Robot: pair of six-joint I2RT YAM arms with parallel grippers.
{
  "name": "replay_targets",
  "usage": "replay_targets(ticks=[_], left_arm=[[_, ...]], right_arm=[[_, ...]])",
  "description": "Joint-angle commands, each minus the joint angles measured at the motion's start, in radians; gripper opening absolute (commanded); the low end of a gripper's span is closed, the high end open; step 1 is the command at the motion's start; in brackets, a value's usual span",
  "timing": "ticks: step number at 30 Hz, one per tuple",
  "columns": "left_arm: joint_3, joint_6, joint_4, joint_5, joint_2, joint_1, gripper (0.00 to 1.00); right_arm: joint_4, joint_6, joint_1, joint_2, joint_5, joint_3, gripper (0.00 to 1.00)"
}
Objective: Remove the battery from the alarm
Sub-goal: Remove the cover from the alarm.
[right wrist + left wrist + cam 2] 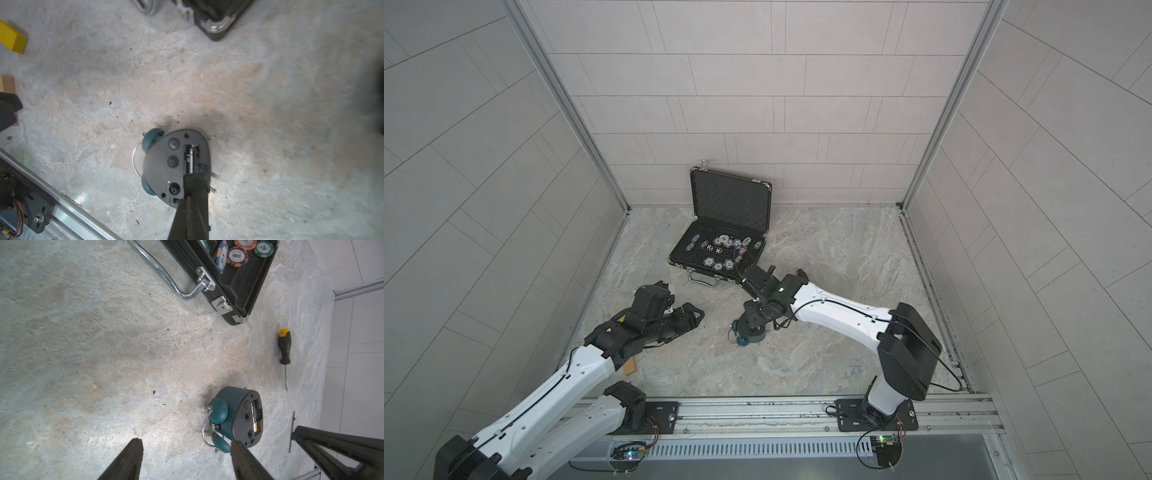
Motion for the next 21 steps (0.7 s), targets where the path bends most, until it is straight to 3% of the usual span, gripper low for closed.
replay_targets(ticks=[1, 5, 10, 12, 16, 21], left_arm=[[-0.035, 0.000, 0.123, 0.134, 0.003, 0.003, 0.69], [-0.053, -0.030, 0.252, 0.243, 0.049, -0.002, 0.71], [-0.030, -0.030, 0.260, 0.271, 0.106, -0.011, 0.73], [-0.031, -0.029, 0.251, 0.267, 0.099, -0.011, 0.73], [-0.033, -0.020, 0.223, 0.250, 0.064, -0.011, 0.74], [-0.020, 0.002, 0.188, 0.231, 0.038, -0.010, 0.74]], right_arm=[[0.001, 0.042, -0.092, -0.083, 0.046, -0.120, 0.00], [0.048, 0.034, -0.191, -0.048, 0.001, -0.257, 0.00], [0.072, 0.002, -0.224, 0.043, 0.017, -0.282, 0.02], [0.070, -0.007, -0.232, 0.055, 0.015, -0.276, 0.09], [0.050, -0.045, -0.266, 0.028, 0.020, -0.249, 0.34], [0.066, -0.182, -0.433, 0.038, -0.008, -0.134, 0.38]])
